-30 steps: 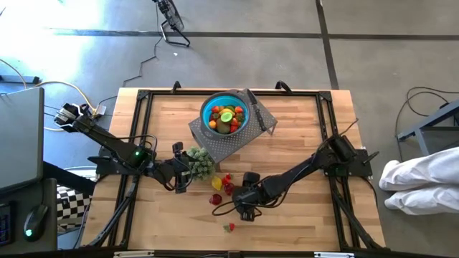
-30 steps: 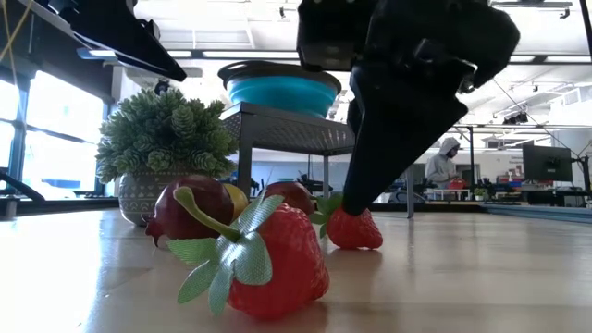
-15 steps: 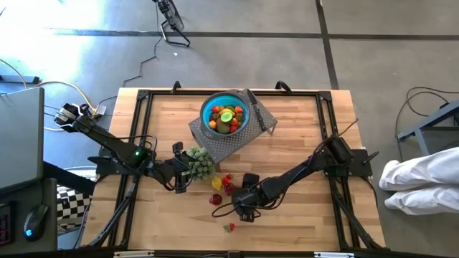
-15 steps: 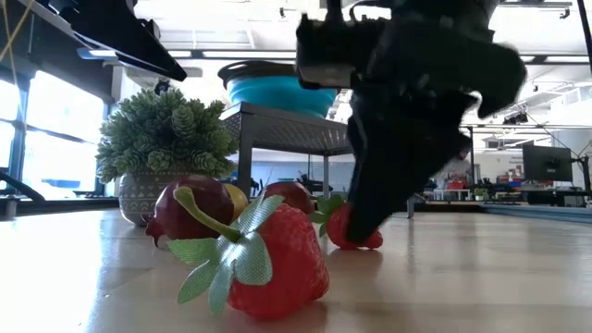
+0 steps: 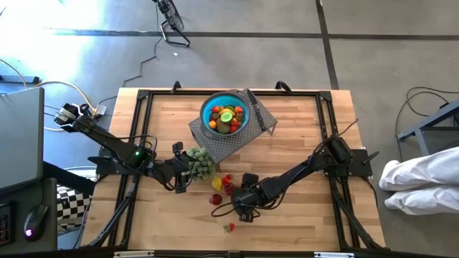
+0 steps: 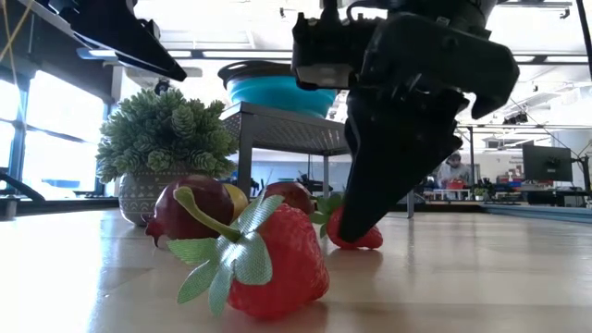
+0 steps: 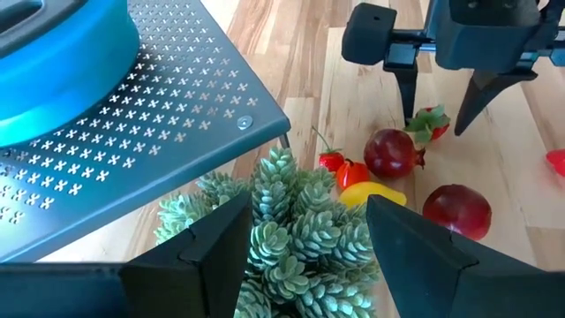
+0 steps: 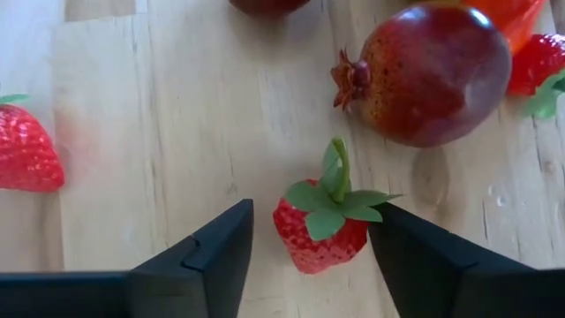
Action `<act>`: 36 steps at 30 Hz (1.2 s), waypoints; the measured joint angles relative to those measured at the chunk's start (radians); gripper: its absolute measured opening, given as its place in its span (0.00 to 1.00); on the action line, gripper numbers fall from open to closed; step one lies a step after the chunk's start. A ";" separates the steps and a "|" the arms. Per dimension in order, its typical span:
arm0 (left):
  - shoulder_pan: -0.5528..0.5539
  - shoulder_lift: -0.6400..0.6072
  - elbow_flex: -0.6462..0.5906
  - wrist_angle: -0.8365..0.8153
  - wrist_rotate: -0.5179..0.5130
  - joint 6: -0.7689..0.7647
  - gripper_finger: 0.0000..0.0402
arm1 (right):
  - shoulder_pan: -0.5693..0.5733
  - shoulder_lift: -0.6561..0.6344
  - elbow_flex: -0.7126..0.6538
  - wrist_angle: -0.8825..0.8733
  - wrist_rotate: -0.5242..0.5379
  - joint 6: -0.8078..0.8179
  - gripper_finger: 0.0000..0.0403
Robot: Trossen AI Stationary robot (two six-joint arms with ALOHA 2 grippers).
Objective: Pick & Place Fruit
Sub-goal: Put the strawberry into the blue strainer bowl on the shelf
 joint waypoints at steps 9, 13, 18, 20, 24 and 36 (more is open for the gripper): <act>0.000 0.000 0.000 0.000 0.000 0.000 0.54 | 0.000 0.000 0.000 -0.001 0.000 -0.004 0.36; 0.000 0.000 0.000 0.000 0.000 0.000 0.54 | 0.000 -0.006 0.000 -0.005 -0.003 -0.004 0.37; 0.000 0.000 0.000 0.000 0.000 -0.006 0.54 | 0.000 -0.044 0.000 -0.006 -0.027 -0.004 0.39; 0.000 0.000 0.000 0.000 0.000 -0.007 0.54 | 0.000 -0.065 0.000 -0.013 -0.033 -0.004 0.38; 0.000 0.000 0.000 0.000 0.000 -0.007 0.54 | 0.000 -0.124 0.000 -0.009 -0.045 -0.004 0.34; 0.000 0.000 0.000 0.000 0.000 -0.022 0.54 | -0.016 -0.364 0.000 0.003 0.081 -0.110 0.35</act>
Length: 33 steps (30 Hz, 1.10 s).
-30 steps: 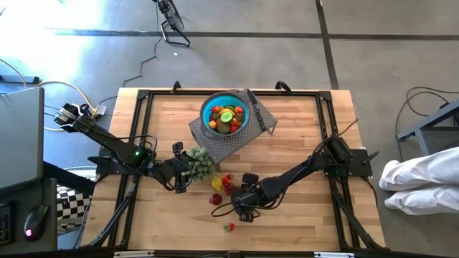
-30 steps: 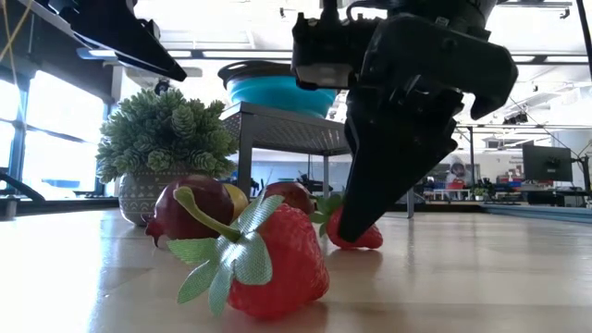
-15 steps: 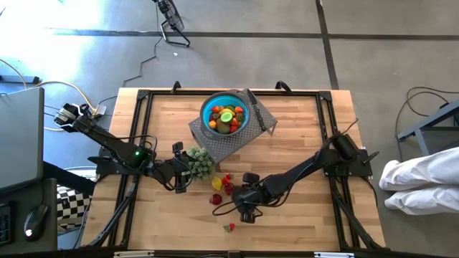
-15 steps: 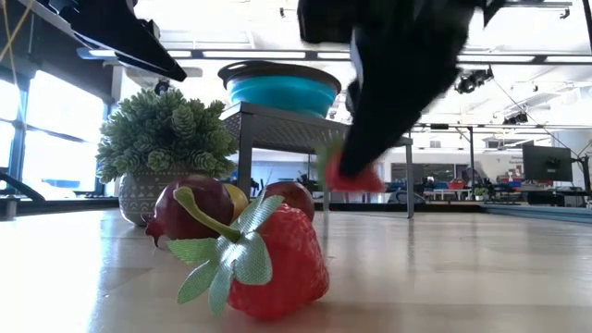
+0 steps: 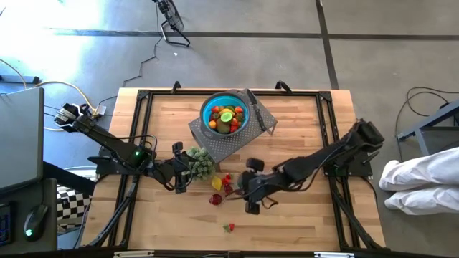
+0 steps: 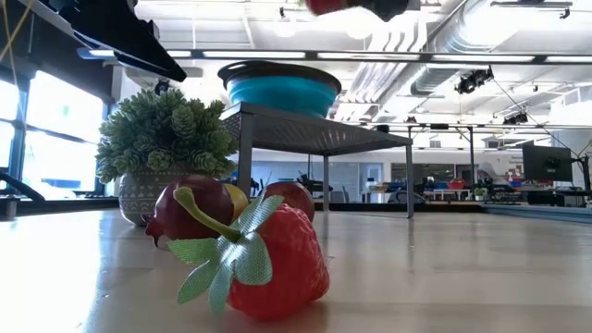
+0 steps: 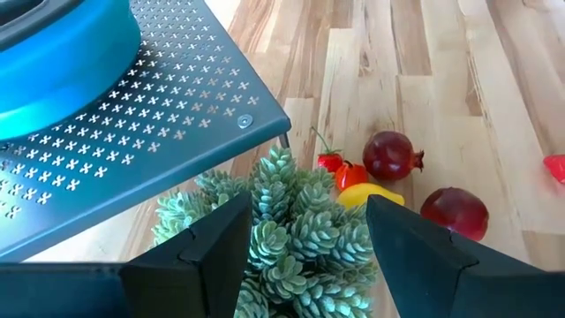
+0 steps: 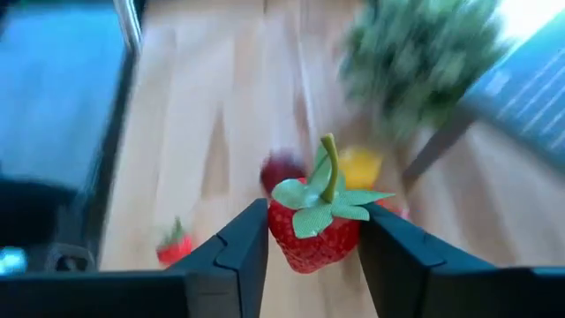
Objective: Pick & Place Fruit
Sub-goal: Put the strawberry into the blue strainer bowl on the shelf
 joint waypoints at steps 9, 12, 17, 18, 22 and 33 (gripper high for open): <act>0.000 0.000 0.000 0.006 0.000 0.000 0.54 | -0.037 -0.165 0.001 0.044 0.158 -0.161 0.38; 0.000 0.000 0.000 0.008 -0.001 0.000 0.54 | -0.054 -0.202 0.000 0.058 0.191 -0.228 0.37; 0.000 0.000 0.000 0.008 -0.002 0.000 0.54 | -0.097 -0.241 0.000 0.109 0.215 -0.351 0.35; 0.000 0.000 0.000 0.008 -0.002 0.000 0.54 | -0.109 -0.244 0.000 0.120 0.215 -0.373 0.36; 0.000 0.000 0.000 0.008 -0.016 0.012 0.54 | -0.171 -0.246 0.000 0.155 0.207 -0.456 0.38; 0.000 0.000 0.000 0.008 -0.136 0.084 0.54 | -0.418 -0.244 0.000 0.261 -0.063 -0.568 0.37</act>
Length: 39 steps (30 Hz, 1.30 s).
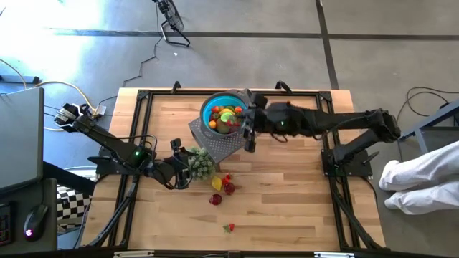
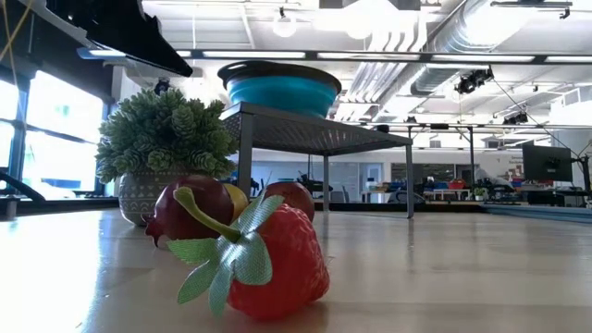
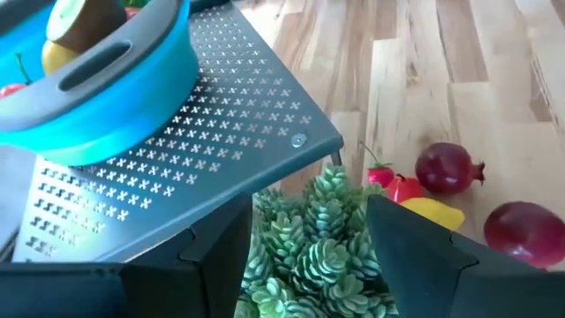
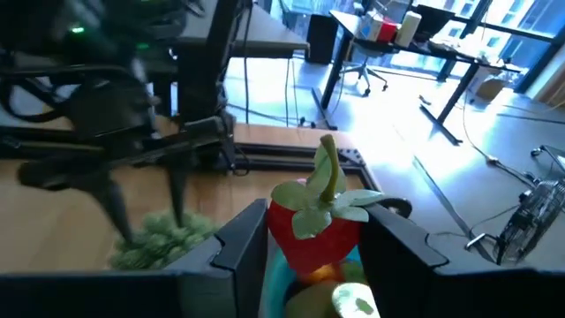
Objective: Pick & Place Fruit
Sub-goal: Put the strawberry into the blue strainer bowl on the shelf
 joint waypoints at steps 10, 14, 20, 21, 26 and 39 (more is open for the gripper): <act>0.000 0.000 0.000 0.000 -0.088 0.030 0.54 | -0.206 0.049 0.000 0.006 -0.105 -0.034 0.37; 0.000 0.000 0.000 0.000 -0.104 0.030 0.54 | -0.275 0.090 0.000 -0.014 -0.154 -0.030 0.36; 0.000 0.000 0.000 -0.001 -0.106 0.030 0.54 | -0.323 0.156 0.000 -0.042 -0.195 -0.025 0.37; 0.000 0.000 0.000 0.000 -0.106 0.030 0.54 | -0.328 0.161 0.000 -0.046 -0.194 -0.025 0.37; 0.000 0.000 0.000 -0.001 -0.106 0.029 0.54 | -0.347 0.172 0.000 -0.052 -0.192 -0.021 0.36; 0.000 0.000 0.000 0.000 -0.105 0.023 0.54 | -0.354 0.174 0.000 -0.163 -0.172 0.005 0.38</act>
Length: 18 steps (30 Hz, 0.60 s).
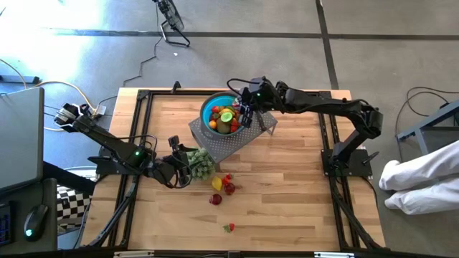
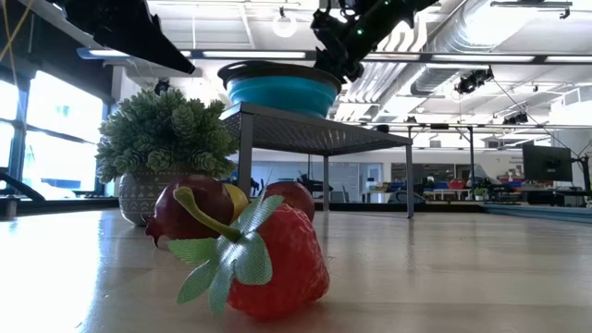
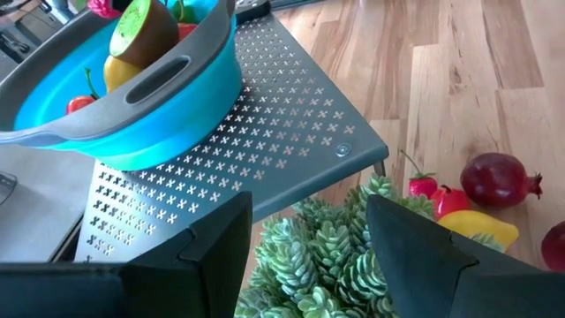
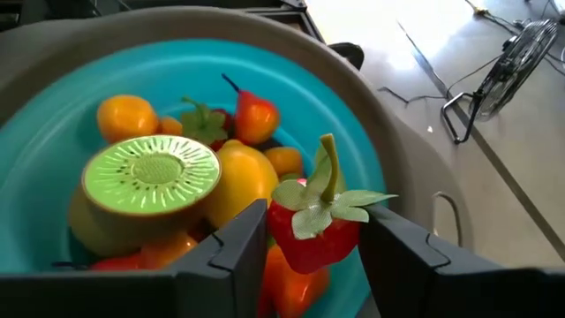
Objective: Pick & Place Fruit
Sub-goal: Put the strawberry into the blue strainer bowl on the shelf, then put the pomegranate into the blue strainer bowl on the shelf
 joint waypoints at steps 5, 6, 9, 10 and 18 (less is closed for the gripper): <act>0.000 0.000 0.000 0.000 0.000 -0.001 0.54 | 0.000 0.000 0.000 0.002 0.000 -0.003 0.41; 0.000 0.000 0.000 0.000 0.000 -0.001 0.54 | 0.000 0.000 0.000 0.001 0.000 -0.003 0.42; 0.000 0.000 0.000 0.000 0.000 -0.002 0.54 | 0.000 0.000 0.000 0.001 0.003 -0.004 0.45; 0.000 0.000 0.000 0.000 0.000 -0.002 0.54 | 0.001 0.000 0.000 0.002 0.003 -0.004 0.46; 0.000 0.000 0.000 0.001 0.003 -0.002 0.54 | 0.011 -0.033 0.000 0.021 0.001 -0.010 0.50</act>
